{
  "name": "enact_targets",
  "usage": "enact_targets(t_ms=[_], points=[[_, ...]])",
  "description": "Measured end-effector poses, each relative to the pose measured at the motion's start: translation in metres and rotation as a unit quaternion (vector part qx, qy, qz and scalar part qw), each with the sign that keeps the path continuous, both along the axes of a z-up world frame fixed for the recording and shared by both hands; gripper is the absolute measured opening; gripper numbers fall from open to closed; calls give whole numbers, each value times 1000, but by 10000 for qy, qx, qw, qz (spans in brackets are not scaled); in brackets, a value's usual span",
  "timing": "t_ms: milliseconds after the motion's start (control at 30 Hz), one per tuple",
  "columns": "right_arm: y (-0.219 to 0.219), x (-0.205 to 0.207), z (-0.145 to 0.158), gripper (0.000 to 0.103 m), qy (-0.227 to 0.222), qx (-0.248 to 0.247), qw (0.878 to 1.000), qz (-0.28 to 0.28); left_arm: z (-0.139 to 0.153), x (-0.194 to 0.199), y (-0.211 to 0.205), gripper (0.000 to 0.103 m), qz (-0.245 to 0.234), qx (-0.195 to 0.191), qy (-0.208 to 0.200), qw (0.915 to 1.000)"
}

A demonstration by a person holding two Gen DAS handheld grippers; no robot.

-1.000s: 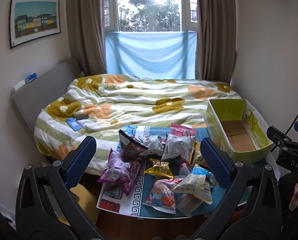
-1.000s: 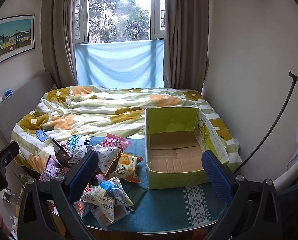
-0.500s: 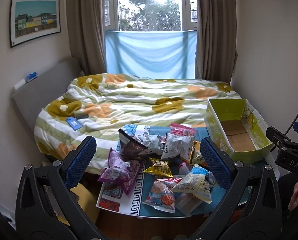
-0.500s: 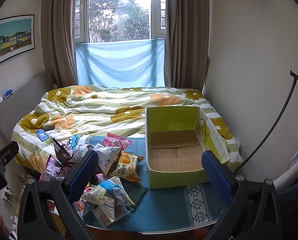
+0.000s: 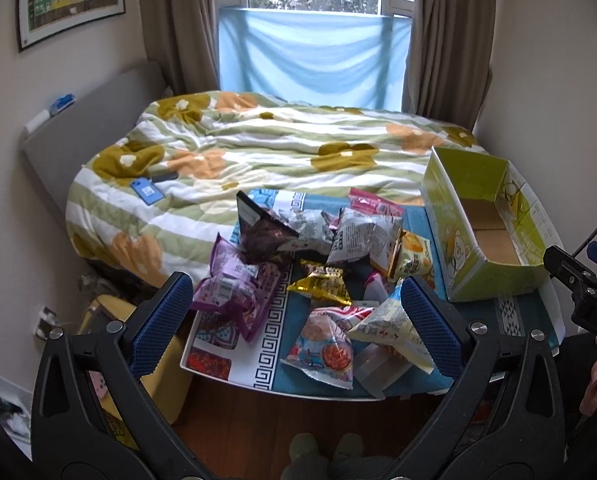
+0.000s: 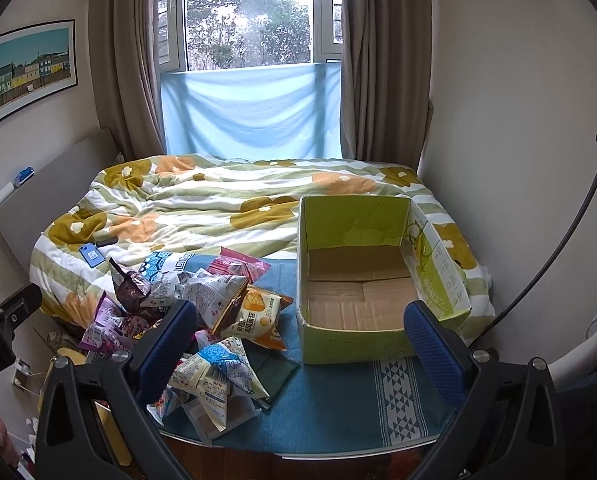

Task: Organize snacks
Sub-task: 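Grasp the shrimp flakes bag with left tool while right grasps MPM bag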

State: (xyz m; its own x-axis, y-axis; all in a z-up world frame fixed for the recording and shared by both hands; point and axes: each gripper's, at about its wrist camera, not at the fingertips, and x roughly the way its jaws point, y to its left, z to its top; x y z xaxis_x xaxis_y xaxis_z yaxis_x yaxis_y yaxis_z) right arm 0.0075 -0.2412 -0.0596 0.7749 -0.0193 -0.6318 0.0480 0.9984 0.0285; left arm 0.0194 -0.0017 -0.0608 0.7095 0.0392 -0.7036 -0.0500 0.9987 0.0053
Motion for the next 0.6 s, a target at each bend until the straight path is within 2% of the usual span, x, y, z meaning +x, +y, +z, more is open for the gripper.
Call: enact_targets(t_ms=[200,467,600], points=[[-3,15,-36,103,498,278,9968,560,-61,5,-1,103,-71,-193,579,9981],[11,42,-87,103,950,563,9862,1232,-134,31,-8,103,-819,-45,1346,9875],[23,57,-112,103,1185,584,9801,1481,-167,48,-6,103,-1096,-202,1586,9810]])
